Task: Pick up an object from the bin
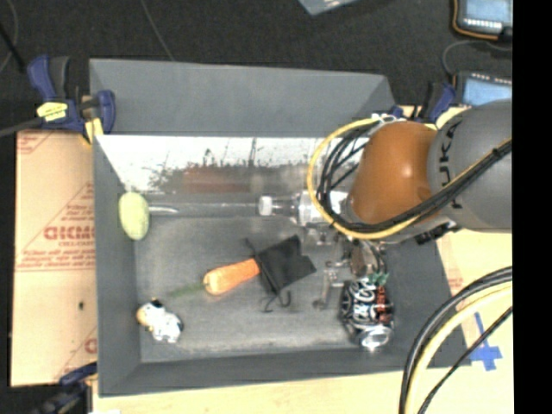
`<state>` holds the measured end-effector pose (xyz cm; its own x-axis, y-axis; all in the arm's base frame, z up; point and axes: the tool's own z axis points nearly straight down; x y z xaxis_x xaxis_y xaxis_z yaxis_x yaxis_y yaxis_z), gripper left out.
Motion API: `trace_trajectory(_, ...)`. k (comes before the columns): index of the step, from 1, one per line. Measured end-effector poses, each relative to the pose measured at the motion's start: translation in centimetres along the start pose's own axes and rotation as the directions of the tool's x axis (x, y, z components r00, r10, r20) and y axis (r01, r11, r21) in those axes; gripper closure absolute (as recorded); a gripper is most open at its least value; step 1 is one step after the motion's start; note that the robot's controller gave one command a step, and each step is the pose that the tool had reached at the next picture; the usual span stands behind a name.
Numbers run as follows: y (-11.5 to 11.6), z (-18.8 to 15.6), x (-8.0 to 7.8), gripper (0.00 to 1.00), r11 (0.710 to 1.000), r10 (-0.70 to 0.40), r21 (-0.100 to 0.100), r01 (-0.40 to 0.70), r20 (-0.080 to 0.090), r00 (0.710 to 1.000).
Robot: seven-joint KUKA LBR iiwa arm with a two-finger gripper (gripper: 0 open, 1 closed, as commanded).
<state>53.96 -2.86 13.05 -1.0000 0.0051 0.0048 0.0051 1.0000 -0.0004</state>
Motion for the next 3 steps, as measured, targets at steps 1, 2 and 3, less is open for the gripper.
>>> trace_trajectory(1,0.0,-0.4,-0.1,0.0,1.0,0.0,0.0,0.0,0.006,1.0)
trace_trajectory(2,1.3,-0.5,-1.5,0.0,0.998,0.063,0.001,-0.063,0.004,0.998)
trace_trajectory(3,3.2,0.9,-2.8,0.0,0.997,0.083,-0.002,-0.083,0.009,0.997)
